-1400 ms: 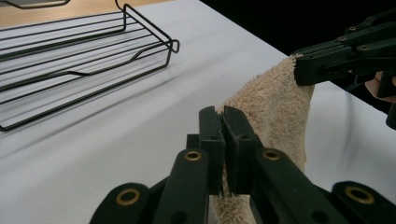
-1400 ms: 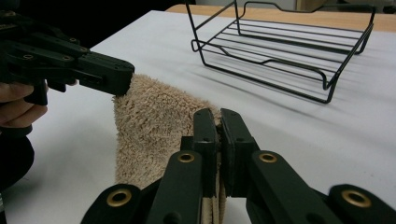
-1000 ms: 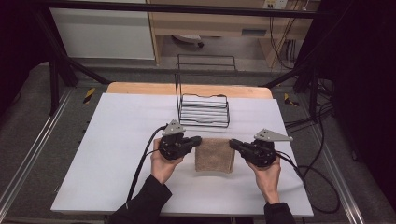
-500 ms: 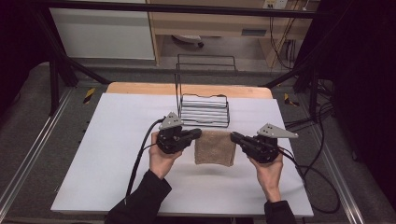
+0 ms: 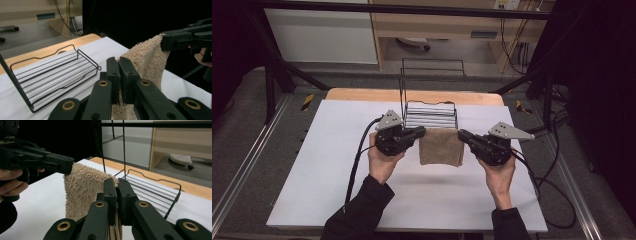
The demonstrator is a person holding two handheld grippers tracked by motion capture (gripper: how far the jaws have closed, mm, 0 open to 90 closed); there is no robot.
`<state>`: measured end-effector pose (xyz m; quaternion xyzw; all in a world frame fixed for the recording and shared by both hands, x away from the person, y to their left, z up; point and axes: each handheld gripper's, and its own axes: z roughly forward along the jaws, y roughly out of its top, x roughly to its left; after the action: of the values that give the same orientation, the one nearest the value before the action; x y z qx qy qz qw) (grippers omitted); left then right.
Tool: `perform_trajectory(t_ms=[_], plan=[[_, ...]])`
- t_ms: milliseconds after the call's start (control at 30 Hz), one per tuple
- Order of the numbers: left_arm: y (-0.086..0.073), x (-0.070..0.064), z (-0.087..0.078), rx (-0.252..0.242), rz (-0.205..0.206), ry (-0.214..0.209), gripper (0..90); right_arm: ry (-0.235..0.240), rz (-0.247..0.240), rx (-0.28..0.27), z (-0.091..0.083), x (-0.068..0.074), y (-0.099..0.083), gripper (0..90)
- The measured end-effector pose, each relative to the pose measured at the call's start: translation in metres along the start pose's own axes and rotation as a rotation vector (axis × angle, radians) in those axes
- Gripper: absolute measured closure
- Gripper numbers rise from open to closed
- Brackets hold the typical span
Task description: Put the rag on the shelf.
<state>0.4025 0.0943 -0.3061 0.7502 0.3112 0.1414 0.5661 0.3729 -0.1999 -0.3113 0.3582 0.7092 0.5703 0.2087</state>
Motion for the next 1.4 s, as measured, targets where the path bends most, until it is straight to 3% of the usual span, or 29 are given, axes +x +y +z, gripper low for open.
perform_trajectory(t_ms=[1400], plan=[[0.076, 0.022, -0.018, -0.203, 0.034, 0.085, 86.1, -0.067, -0.086, -0.171, 0.022, 0.003, 0.085, 86.0]])
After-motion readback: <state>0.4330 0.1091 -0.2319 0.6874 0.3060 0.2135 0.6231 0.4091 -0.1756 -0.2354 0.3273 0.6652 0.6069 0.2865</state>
